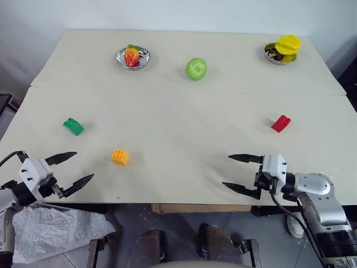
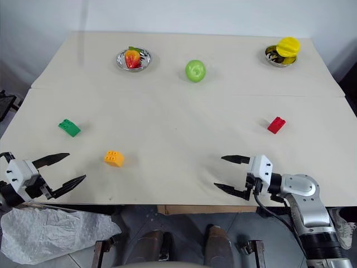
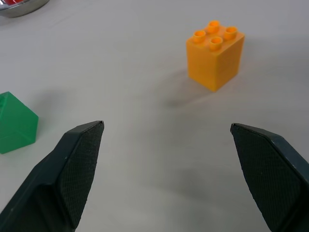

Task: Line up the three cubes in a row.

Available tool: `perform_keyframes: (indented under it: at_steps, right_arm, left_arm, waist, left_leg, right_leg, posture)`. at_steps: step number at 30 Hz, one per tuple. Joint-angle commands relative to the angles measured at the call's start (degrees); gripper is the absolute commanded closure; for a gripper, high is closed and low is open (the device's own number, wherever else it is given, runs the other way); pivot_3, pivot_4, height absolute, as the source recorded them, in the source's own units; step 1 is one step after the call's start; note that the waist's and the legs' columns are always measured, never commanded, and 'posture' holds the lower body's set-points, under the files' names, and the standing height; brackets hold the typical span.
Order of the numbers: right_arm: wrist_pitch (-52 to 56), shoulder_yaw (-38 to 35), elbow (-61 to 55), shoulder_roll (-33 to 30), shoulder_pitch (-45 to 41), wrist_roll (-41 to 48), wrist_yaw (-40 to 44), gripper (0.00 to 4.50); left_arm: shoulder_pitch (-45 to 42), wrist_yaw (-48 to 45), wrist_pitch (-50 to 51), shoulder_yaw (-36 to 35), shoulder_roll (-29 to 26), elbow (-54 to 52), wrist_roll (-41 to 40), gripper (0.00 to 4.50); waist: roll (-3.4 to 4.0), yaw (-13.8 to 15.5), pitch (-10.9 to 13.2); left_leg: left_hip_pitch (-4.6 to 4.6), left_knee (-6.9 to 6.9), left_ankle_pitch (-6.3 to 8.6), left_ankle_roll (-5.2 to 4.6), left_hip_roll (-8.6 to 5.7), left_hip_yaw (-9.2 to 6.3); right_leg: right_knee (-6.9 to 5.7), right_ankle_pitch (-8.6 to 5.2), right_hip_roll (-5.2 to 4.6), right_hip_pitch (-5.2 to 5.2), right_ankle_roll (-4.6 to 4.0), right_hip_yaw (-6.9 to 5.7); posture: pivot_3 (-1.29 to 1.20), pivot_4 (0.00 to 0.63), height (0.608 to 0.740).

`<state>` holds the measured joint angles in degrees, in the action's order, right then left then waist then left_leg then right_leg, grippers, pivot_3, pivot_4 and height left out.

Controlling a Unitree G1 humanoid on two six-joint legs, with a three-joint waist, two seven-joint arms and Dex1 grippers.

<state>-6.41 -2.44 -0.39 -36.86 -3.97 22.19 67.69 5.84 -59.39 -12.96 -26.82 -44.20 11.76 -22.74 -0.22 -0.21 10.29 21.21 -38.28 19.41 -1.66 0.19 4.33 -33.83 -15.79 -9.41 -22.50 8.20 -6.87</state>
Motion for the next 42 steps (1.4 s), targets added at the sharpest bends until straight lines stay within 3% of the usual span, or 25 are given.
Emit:
perform_keyframes:
  at_steps: [1,6,9,16,22,28,34,42]
  right_arm:
    - [-1.36,-0.88,-1.81,0.6,-0.11,0.59,-0.98,0.0]
    - [0.44,-5.19,-4.82,1.38,0.94,3.01,-5.94,0.0]
    - [3.27,-10.74,-8.95,3.18,3.48,6.6,-12.56,0.0]
    - [4.09,-23.67,-13.26,9.98,11.92,2.97,-33.0,0.0]
    - [5.01,-24.8,-12.55,11.14,16.76,-3.62,-40.78,0.0]
    - [19.23,-21.43,-16.81,12.25,7.75,-4.08,-51.56,0.0]
    - [37.15,-18.8,-13.47,11.99,-8.82,-5.24,-61.84,0.0]
    - [39.79,-15.45,0.55,13.04,-23.24,-11.24,-68.52,0.0]
  left_arm:
    - [-1.75,1.75,-1.91,-1.69,0.71,0.15,-1.07,0.02]
    - [-1.88,-0.45,14.76,-1.93,-1.46,-11.5,-13.31,0.02]
    - [-5.23,2.03,21.28,1.67,-1.55,-19.84,-15.74,0.02]
    - [-14.87,0.84,18.62,15.97,2.24,-22.73,-7.36,0.02]
    - [-21.47,-0.54,20.27,20.03,4.22,-19.07,-6.22,0.02]
    - [-25.37,-4.54,24.16,21.42,4.09,-15.84,-7.93,0.02]
    - [-26.12,-4.72,23.61,22.68,5.69,-15.63,-5.94,0.02]
    - [-20.96,-3.54,23.3,21.12,4.91,-18.98,-5.51,0.02]
  waist:
    - [0.0,0.02,0.0]
    - [-0.01,0.04,0.01]
    - [-0.02,0.76,0.01]
    - [0.07,1.52,-0.05]
    - [0.1,0.77,-0.06]
    - [0.1,-0.64,-0.06]
    - [0.11,-0.51,-0.06]
    - [0.11,-0.39,-0.06]
  left_leg:
    - [0.0,0.0,0.0,0.0,0.0,0.0]
    - [0.01,-0.02,0.0,0.0,0.01,-0.01]
    - [0.05,-0.07,0.0,0.0,-0.01,-0.16]
    - [0.01,-0.05,0.01,0.01,-0.21,-0.12]
    - [-0.06,-0.07,-0.01,0.05,-0.22,0.17]
    - [-0.11,-0.12,-0.05,0.15,0.05,0.3]
    - [0.06,-0.52,0.09,0.27,0.57,0.3]
    - [0.17,-0.6,0.19,0.24,0.59,0.35]
  right_leg:
    - [0.0,0.0,0.0,0.0,0.0,0.0]
    - [-0.03,0.0,0.0,0.0,0.0,0.01]
    - [-0.04,0.0,-0.01,0.04,0.0,0.0]
    - [-0.05,0.0,0.03,0.06,0.0,0.04]
    - [-0.03,0.0,0.2,0.02,0.01,0.23]
    - [-0.07,0.0,0.45,-0.05,0.01,0.44]
    - [-0.12,-0.02,0.76,-0.12,-0.03,0.56]
    - [-0.17,-0.05,0.81,-0.23,-0.09,0.58]
  posture:
    - [0.0,0.15,0.74]
    - [0.0,0.15,0.74]
    - [0.0,0.15,0.74]
    - [0.0,0.15,0.74]
    - [0.0,0.15,0.74]
    - [0.0,0.15,0.74]
    - [0.0,0.15,0.74]
    - [0.0,0.15,0.74]
